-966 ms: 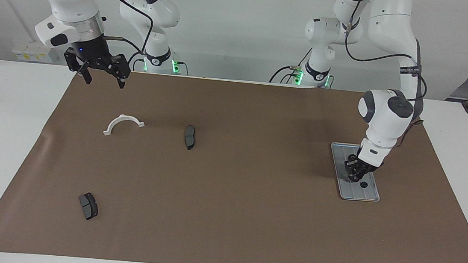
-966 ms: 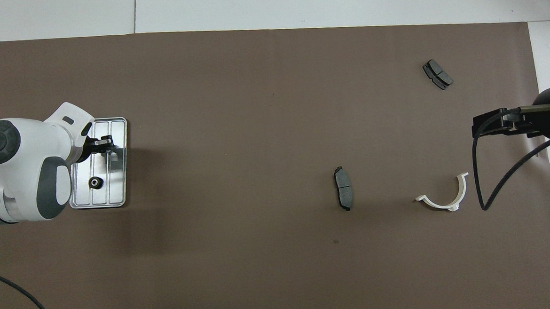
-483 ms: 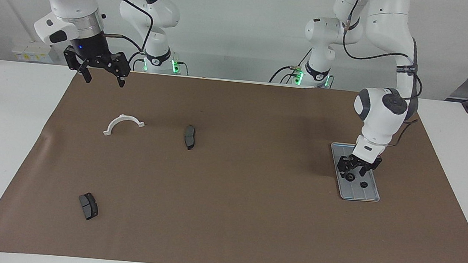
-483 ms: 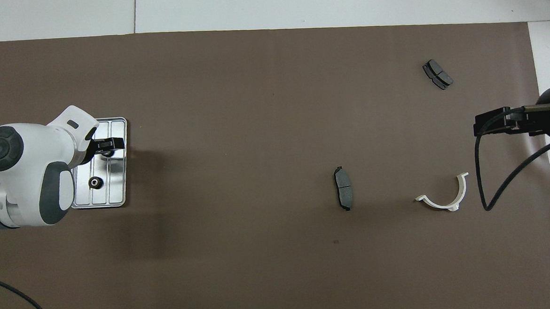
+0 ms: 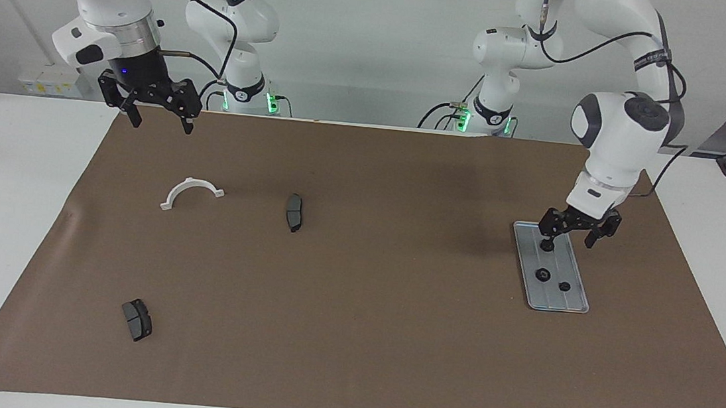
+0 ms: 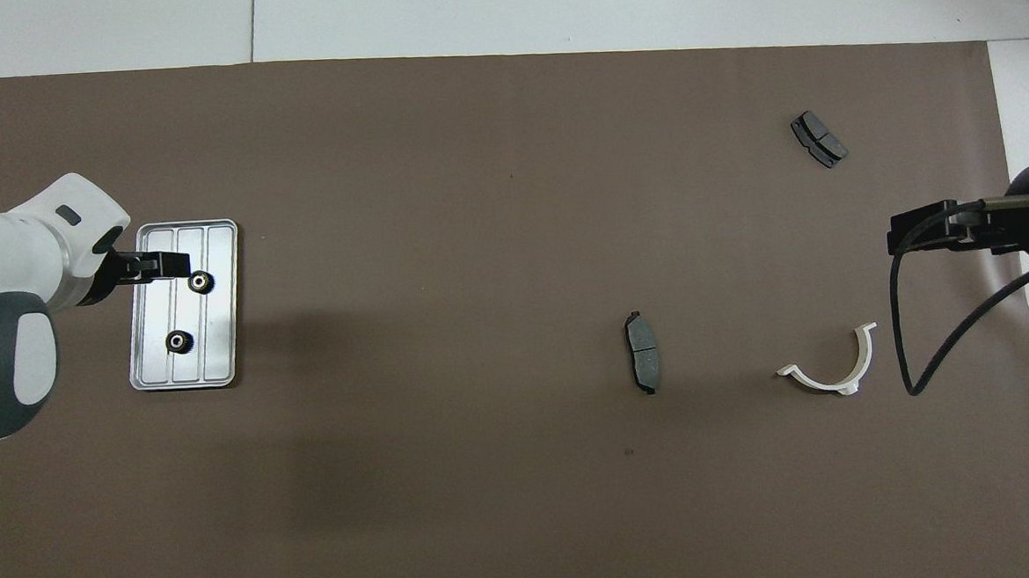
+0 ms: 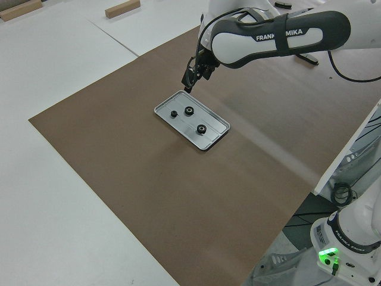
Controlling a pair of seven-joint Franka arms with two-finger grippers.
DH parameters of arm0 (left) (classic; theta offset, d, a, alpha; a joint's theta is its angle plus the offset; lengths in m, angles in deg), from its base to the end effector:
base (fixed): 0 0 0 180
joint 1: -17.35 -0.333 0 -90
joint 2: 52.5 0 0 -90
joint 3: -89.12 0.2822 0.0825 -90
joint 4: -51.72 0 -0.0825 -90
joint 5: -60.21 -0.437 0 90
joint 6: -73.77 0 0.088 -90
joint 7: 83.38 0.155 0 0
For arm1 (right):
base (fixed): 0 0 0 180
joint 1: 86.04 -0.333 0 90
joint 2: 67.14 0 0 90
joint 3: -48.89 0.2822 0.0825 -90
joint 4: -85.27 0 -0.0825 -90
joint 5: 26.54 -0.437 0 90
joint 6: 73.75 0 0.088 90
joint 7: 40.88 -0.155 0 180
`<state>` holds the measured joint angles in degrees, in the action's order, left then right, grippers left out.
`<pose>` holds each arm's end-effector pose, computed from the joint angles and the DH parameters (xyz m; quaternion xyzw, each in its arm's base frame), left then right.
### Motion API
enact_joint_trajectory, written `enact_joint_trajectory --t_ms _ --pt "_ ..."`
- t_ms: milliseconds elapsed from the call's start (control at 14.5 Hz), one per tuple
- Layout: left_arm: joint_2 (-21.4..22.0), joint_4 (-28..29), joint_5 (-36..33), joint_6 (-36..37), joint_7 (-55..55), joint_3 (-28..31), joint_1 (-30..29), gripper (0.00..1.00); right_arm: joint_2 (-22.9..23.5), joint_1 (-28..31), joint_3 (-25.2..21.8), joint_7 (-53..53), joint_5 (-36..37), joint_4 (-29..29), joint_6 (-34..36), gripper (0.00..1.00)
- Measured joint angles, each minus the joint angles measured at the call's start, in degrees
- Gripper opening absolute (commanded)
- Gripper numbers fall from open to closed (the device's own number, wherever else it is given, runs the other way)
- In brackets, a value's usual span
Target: Pick bearing gear from pile to tray
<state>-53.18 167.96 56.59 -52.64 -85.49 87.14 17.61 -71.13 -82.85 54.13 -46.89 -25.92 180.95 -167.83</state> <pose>0.6250 -0.0199 0.3517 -0.9961 0.0177 -0.0836 0.0235 0.5960 0.0209 0.5385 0.9992 -0.0343 0.0213 0.0071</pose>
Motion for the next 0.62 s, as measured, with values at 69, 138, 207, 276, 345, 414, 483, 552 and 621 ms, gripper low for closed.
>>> enact_joint_trajectory --t_ms 69,138,207,276,345,414,483,552,621 --pt "1.1 -2.7 0.1 4.2 0.1 -0.1 0.0 1.0 0.0 0.0 0.0 0.0 0.0 0.0 0.0 1.0" --pt "1.8 -5.8 0.3 8.4 0.1 -0.3 0.0 1.0 0.0 0.0 0.0 0.0 0.0 0.0 0.0 1.0" --pt "2.1 -8.7 0.8 11.7 0.1 -0.5 0.0 1.0 0.0 0.0 0.0 0.0 0.0 0.0 0.0 1.0" --pt "2.0 -11.9 1.7 14.5 0.1 -0.7 0.1 1.0 0.0 0.0 0.0 0.0 0.0 0.0 0.0 1.0" --pt "1.9 -15.3 2.5 17.5 0.2 -0.8 0.2 1.0 0.0 0.0 0.0 0.0 0.0 0.0 0.0 1.0" --pt "1.4 -18.9 2.9 21.0 0.4 -0.8 0.2 1.0 0.0 0.0 0.0 0.0 0.0 0.0 0.0 1.0" --pt "0.5 -22.4 3.0 24.2 0.7 -0.9 0.2 1.0 0.0 0.0 0.0 0.0 0.0 0.0 0.0 1.0" --pt "-0.5 -25.6 3.0 27.0 0.9 -0.9 0.2 1.0 0.0 0.0 0.0 0.0 0.0 0.0 0.0 1.0" --pt "-1.4 -28.0 3.1 29.0 1.0 -0.9 0.2 1.0 0.0 0.0 0.0 0.0 0.0 0.0 0.0 1.0"
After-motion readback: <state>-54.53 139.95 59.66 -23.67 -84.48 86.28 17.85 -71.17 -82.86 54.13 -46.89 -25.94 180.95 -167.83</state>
